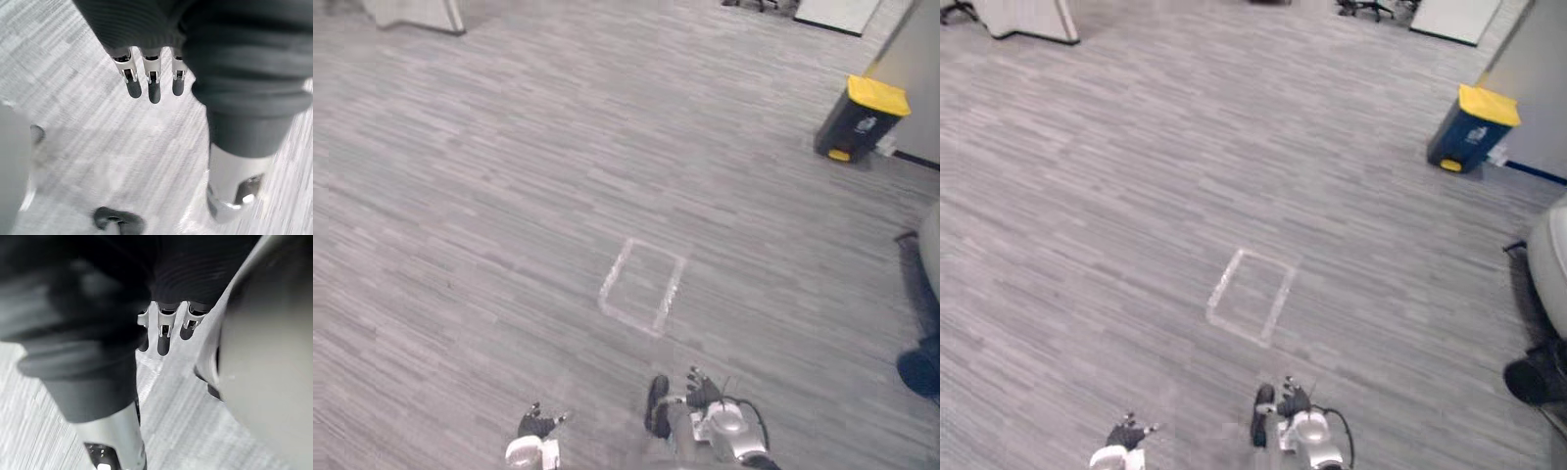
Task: Organize the slippers on the shoe rack
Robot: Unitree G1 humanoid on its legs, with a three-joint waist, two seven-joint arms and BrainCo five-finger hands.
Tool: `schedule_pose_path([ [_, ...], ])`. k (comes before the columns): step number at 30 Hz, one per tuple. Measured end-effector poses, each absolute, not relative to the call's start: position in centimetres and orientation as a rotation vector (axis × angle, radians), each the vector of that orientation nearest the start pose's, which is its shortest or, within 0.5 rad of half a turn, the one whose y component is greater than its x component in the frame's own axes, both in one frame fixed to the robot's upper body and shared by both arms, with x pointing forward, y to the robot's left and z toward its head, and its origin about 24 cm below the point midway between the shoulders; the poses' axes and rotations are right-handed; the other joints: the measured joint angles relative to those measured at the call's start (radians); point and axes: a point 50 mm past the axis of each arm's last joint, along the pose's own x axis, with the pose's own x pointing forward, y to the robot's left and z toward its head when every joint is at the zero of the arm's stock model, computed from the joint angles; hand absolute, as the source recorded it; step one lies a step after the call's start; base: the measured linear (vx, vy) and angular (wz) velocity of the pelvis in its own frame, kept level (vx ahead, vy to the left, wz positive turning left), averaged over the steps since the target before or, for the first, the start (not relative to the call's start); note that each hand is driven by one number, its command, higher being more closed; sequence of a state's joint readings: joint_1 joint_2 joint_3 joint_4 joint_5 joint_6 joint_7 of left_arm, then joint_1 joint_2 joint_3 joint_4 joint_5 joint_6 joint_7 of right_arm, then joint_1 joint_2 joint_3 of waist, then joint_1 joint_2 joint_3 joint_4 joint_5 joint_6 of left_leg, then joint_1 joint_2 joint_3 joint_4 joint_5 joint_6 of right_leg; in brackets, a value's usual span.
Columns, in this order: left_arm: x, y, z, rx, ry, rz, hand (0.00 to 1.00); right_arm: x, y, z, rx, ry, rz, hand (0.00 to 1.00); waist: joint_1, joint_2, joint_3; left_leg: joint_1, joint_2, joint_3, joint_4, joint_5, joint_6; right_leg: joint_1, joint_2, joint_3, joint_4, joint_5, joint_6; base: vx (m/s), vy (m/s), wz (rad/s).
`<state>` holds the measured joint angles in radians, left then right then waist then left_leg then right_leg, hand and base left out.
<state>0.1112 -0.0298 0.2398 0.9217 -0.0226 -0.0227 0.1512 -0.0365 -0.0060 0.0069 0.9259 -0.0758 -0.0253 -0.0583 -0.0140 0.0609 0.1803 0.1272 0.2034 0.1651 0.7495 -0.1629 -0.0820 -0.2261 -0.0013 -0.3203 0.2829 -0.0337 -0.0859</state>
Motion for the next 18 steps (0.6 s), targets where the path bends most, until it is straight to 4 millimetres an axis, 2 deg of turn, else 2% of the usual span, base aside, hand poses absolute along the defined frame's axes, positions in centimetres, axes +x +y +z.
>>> schedule_pose_path([
  [1,10.5,18.2,-15.4,-0.098,1.009,0.405,0.0,16.7,-15.2,-13.5,-0.111,0.863,-0.009,0.0,0.002,0.017,0.0,-0.032,0.025,0.002,0.079,0.072,0.004,0.022,0.023,0.007,-0.015,-0.011,-0.009,0.59,-0.149,-0.68],
  [2,10.4,17.9,-15.4,-0.115,1.007,0.412,0.0,16.5,-15.2,-13.5,-0.107,0.868,-0.009,0.0,0.013,0.03,0.008,-0.103,0.08,0.019,0.26,0.066,-0.011,0.086,0.063,0.04,-0.047,-0.027,-0.036,0.6,-0.063,-0.89],
  [3,10.6,18.3,-15.2,-0.108,0.994,0.415,0.0,16.4,-14.7,-13.6,-0.093,0.877,-0.004,0.0,0.015,0.02,0.018,-0.172,0.085,0.037,0.351,0.006,-0.012,0.162,0.079,0.086,-0.075,-0.055,-0.045,0.6,-0.058,-0.9],
  [4,10.6,18.6,-15.2,-0.102,0.989,0.418,0.0,16.4,-14.5,-13.6,-0.09,0.878,-0.002,0.0,0.017,0.011,0.022,-0.19,0.08,0.043,0.355,-0.009,-0.013,0.187,0.079,0.102,-0.091,-0.06,-0.045,0.7,-0.106,-0.82],
  [5,10.8,19.0,-15.0,-0.1,0.971,0.429,0.0,16.0,-14.2,-13.9,-0.083,0.898,0.002,0.0,0.017,-0.013,0.023,-0.256,0.057,0.07,0.316,-0.063,-0.005,0.265,0.078,0.149,-0.142,-0.058,-0.027,0.67,-0.11,-0.88],
  [6,10.9,19.3,-14.8,-0.104,0.959,0.446,0.0,15.5,-14.2,-14.3,-0.084,0.925,0.004,0.0,0.027,-0.024,0.019,-0.305,0.034,0.084,0.218,-0.103,-0.003,0.314,0.073,0.187,-0.172,-0.062,-0.018,0.67,-0.091,-0.88],
  [7,10.9,19.4,-14.8,-0.106,0.955,0.45,0.0,15.5,-14.2,-14.3,-0.085,0.929,0.003,0.0,0.03,-0.025,0.019,-0.315,0.026,0.083,0.181,-0.111,-0.004,0.326,0.072,0.2,-0.181,-0.064,-0.014,0.43,-0.009,-0.89],
  [8,11.1,19.5,-14.7,-0.112,0.943,0.458,0.0,15.5,-14.3,-14.4,-0.088,0.934,0.001,0.0,0.034,-0.025,0.021,-0.348,-0.005,0.072,0.056,-0.123,-0.003,0.36,0.068,0.234,-0.202,-0.071,-0.003,0.52,0.1,-0.99],
  [9,11.5,19.5,-14.5,-0.114,0.928,0.456,0.0,15.4,-14.4,-14.4,-0.086,0.939,-0.005,0.0,0.042,-0.037,0.029,-0.377,-0.083,-0.003,-0.214,-0.094,-0.004,0.416,0.042,0.281,-0.236,-0.089,0.017,0.51,0.135,-1.09],
  [10,11.6,19.5,-14.5,-0.113,0.923,0.452,0.0,15.3,-14.4,-14.5,-0.085,0.943,-0.009,0.0,0.048,-0.042,0.032,-0.371,-0.119,-0.046,-0.351,-0.049,-0.01,0.442,0.022,0.299,-0.252,-0.101,0.026,0.5,0.164,-0.87],
  [11,11.6,19.4,-14.5,-0.11,0.924,0.449,0.0,15.2,-14.5,-14.5,-0.087,0.946,-0.012,0.0,0.048,-0.043,0.032,-0.371,-0.133,-0.069,-0.42,-0.021,-0.012,0.456,0.016,0.309,-0.261,-0.11,0.03,0.44,0.243,-0.65],
  [12,11.6,19.2,-14.5,-0.107,0.927,0.439,0.0,14.9,-15.0,-14.7,-0.101,0.957,-0.02,0.0,0.048,-0.03,0.029,-0.377,-0.142,-0.122,-0.564,0.047,-0.022,0.492,0.012,0.34,-0.277,-0.14,0.046,0.55,0.352,-0.66],
  [13,11.7,19.2,-14.5,-0.107,0.924,0.436,0.0,14.7,-15.1,-14.8,-0.104,0.965,-0.025,0.0,0.058,-0.031,0.027,-0.372,-0.145,-0.132,-0.541,0.153,-0.021,0.523,-0.001,0.362,-0.271,-0.179,0.063,0.46,0.31,-0.62],
  [14,11.7,19.1,-14.5,-0.108,0.923,0.433,0.0,14.7,-15.0,-14.8,-0.104,0.966,-0.026,0.0,0.06,-0.03,0.021,-0.372,-0.154,-0.131,-0.528,0.167,-0.013,0.527,-0.008,0.367,-0.26,-0.195,0.066,0.51,0.326,-0.57],
  [15,12.0,19.7,-14.3,-0.09,0.908,0.436,0.0,14.6,-14.8,-14.8,-0.101,0.969,-0.023,0.0,0.062,-0.059,0.013,-0.385,-0.182,-0.122,-0.459,0.153,0.024,0.503,-0.039,0.373,-0.181,-0.237,0.072,0.51,0.272,-0.48],
  [16,12.0,19.9,-14.3,-0.082,0.909,0.433,0.0,14.7,-14.6,-14.8,-0.095,0.967,-0.019,0.0,0.062,-0.071,0.005,-0.388,-0.194,-0.105,-0.418,0.105,0.054,0.461,-0.058,0.377,-0.084,-0.247,0.078,0.61,0.322,-0.44],
  [17,11.9,19.9,-14.3,-0.08,0.911,0.433,0.0,14.6,-14.6,-14.8,-0.095,0.968,-0.019,0.0,0.062,-0.073,0.004,-0.385,-0.195,-0.098,-0.412,0.099,0.059,0.449,-0.061,0.379,-0.054,-0.249,0.081,0.5,0.245,-0.51],
  [18,12.0,19.9,-14.4,-0.081,0.915,0.433,0.0,14.4,-14.7,-14.9,-0.099,0.977,-0.018,0.0,0.062,-0.081,0.007,-0.344,-0.196,-0.046,-0.401,0.065,0.088,0.371,-0.085,0.382,0.155,-0.25,0.108,0.47,0.24,-0.74],
])
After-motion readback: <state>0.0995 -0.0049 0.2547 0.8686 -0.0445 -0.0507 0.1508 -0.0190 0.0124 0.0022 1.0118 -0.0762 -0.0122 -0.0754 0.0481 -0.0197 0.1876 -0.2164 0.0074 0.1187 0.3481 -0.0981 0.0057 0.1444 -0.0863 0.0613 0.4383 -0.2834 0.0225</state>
